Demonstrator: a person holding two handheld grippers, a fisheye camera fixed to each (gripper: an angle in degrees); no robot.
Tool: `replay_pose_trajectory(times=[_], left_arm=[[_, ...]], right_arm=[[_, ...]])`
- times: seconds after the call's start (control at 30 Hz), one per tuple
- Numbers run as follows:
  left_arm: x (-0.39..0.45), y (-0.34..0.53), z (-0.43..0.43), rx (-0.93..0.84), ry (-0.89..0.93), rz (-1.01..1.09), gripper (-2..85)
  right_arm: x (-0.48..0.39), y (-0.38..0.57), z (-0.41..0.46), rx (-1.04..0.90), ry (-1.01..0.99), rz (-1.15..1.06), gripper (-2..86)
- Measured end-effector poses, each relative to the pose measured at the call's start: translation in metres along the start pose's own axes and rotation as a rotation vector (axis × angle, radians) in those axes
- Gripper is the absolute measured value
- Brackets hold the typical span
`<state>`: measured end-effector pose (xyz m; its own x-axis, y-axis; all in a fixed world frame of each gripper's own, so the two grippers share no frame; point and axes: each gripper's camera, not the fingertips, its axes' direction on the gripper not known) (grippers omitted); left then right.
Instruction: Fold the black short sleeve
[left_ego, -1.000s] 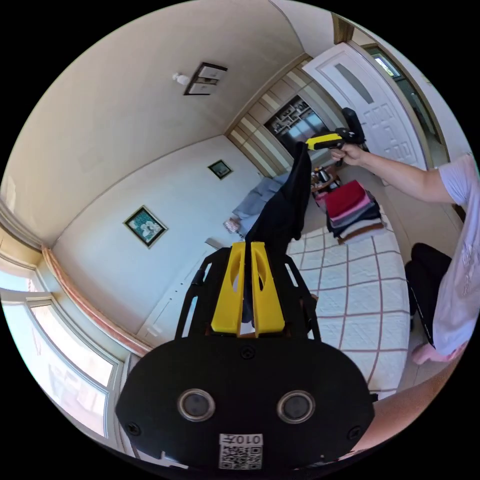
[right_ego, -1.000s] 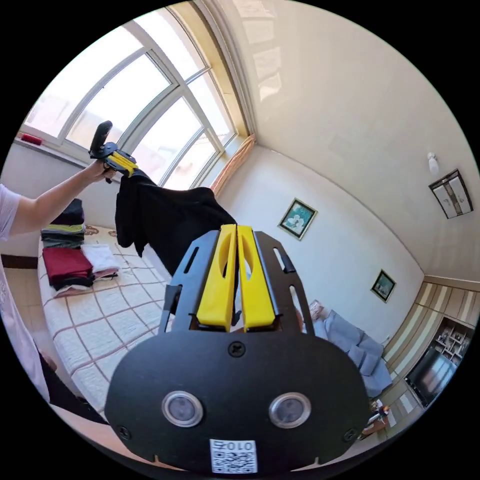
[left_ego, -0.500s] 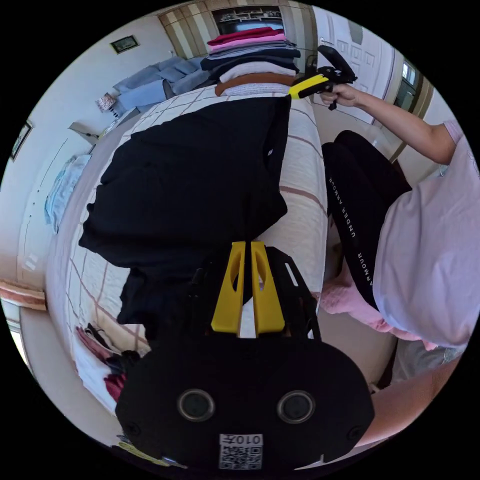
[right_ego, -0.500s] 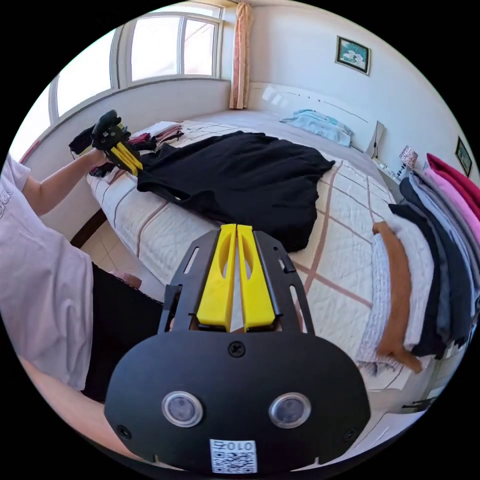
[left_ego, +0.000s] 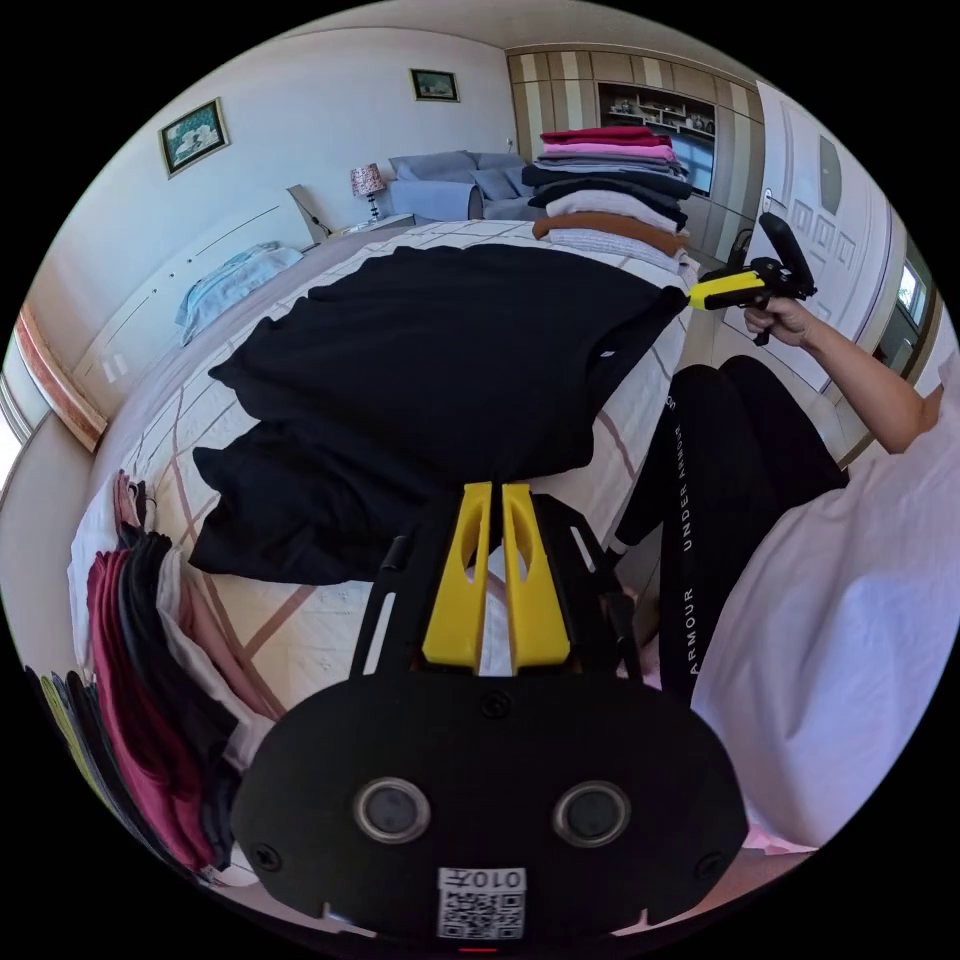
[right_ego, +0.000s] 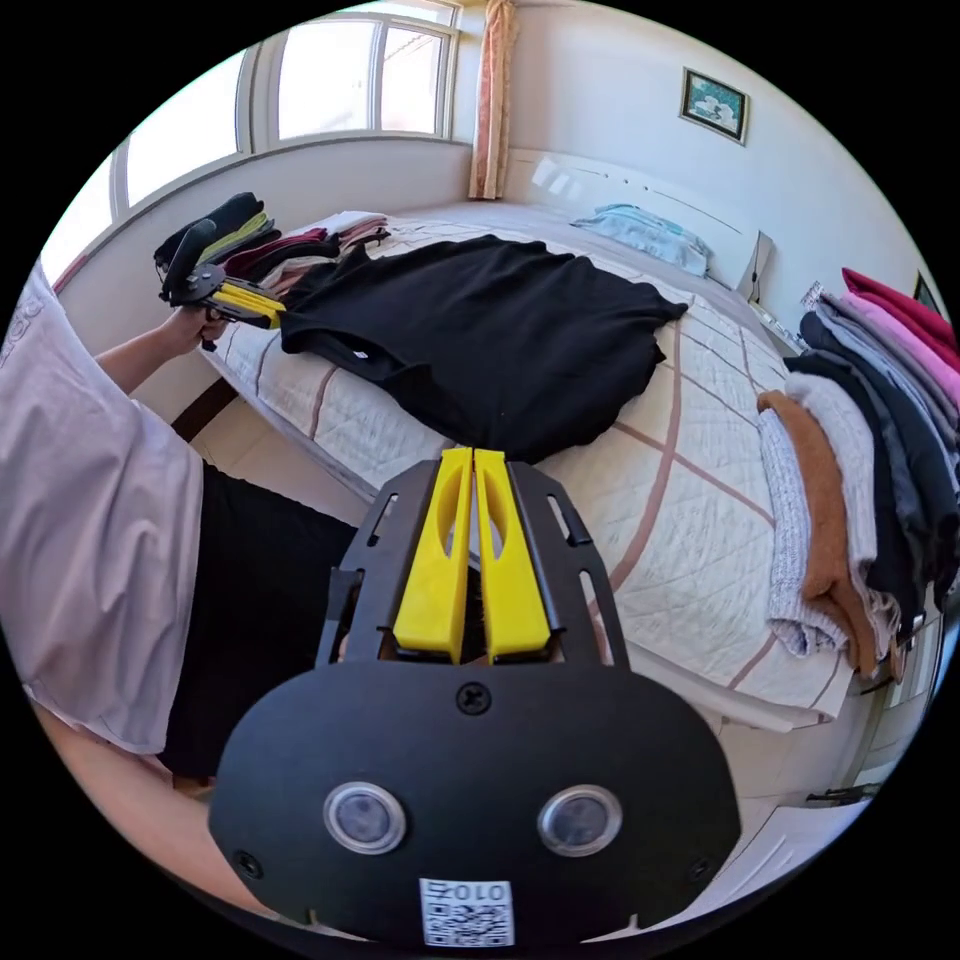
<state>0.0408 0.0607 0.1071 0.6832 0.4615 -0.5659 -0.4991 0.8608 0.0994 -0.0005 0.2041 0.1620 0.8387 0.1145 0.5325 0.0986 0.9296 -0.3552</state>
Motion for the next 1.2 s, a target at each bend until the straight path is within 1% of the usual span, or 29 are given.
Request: replay_pose_trajectory(times=[0.1,0.23,0.3,0.4,0.47,0.5,0.53,0.57,0.6,0.63,0.67,0.7,0.73,0.77,0.83,0.9,0.93,0.97,1.03,1.1,1.17,1.2], left_arm=[[0.003,0.017,0.009,0.02,-0.03,-0.038,0.5],[0.017,0.031,0.009,0.066,-0.107,0.036,1.3],[0.017,0.035,0.009,0.079,-0.113,0.03,1.5],[0.014,0.049,0.005,0.128,-0.097,0.013,1.7],[0.007,0.051,-0.009,0.099,-0.087,-0.016,1.5],[-0.003,0.052,-0.03,0.134,-0.038,-0.064,1.5],[-0.016,0.057,-0.058,0.224,-0.021,-0.126,1.7],[-0.023,0.06,-0.07,0.25,-0.031,-0.168,2.2],[-0.041,0.063,-0.085,0.242,-0.086,-0.263,3.0],[-0.061,0.064,-0.092,0.177,-0.192,-0.355,4.4],[-0.07,0.065,-0.093,0.145,-0.254,-0.386,5.1],[-0.088,0.066,-0.094,0.1,-0.358,-0.431,6.6],[-0.106,0.069,-0.095,0.088,-0.403,-0.5,8.1],[-0.116,0.071,-0.096,0.097,-0.408,-0.545,8.9],[-0.149,0.077,-0.088,0.076,-0.379,-0.712,11.8],[-0.164,0.08,-0.078,0.037,-0.335,-0.795,13.0],[-0.166,0.081,-0.074,0.041,-0.349,-0.825,13.1],[-0.166,0.08,-0.072,0.038,-0.367,-0.831,13.2],[-0.164,0.072,-0.059,-0.021,-0.45,-0.815,12.9],[-0.163,0.065,-0.046,-0.069,-0.483,-0.785,12.2],[-0.166,0.061,-0.029,-0.131,-0.473,-0.78,11.0],[-0.169,0.061,-0.021,-0.149,-0.417,-0.801,9.8]], right_arm=[[-0.011,-0.004,0.007,-0.015,0.043,-0.005,1.0],[-0.014,-0.006,0.009,0.001,0.044,0.054,1.2],[-0.017,-0.007,0.007,0.007,0.057,0.077,1.3],[-0.027,-0.007,0.002,-0.011,0.106,0.05,1.7],[-0.023,-0.004,-0.026,0.111,0.111,0.103,2.3],[-0.021,-0.002,-0.035,0.155,0.111,0.128,2.5],[-0.014,-0.001,-0.05,0.22,0.125,0.171,3.0],[-0.007,-0.004,-0.06,0.241,0.159,0.191,3.2],[-0.003,-0.007,-0.063,0.237,0.181,0.196,3.2],[0.004,-0.014,-0.064,0.22,0.222,0.198,3.2],[0.011,-0.022,-0.06,0.204,0.253,0.196,3.2],[0.014,-0.026,-0.058,0.197,0.26,0.197,3.1],[0.018,-0.034,-0.053,0.192,0.251,0.196,3.0],[0.019,-0.042,-0.05,0.207,0.231,0.191,2.6],[0.013,-0.05,-0.049,0.255,0.217,0.195,2.1],[0.003,-0.053,-0.047,0.293,0.234,0.192,1.8],[-0.006,-0.054,-0.045,0.298,0.263,0.185,1.6],[-0.014,-0.052,-0.043,0.295,0.301,0.174,1.5],[-0.024,-0.047,-0.042,0.29,0.342,0.182,1.4],[-0.027,-0.04,-0.042,0.29,0.332,0.195,1.3],[-0.024,-0.03,-0.045,0.284,0.287,0.239,1.4],[-0.023,-0.028,-0.046,0.28,0.283,0.247,1.4]])
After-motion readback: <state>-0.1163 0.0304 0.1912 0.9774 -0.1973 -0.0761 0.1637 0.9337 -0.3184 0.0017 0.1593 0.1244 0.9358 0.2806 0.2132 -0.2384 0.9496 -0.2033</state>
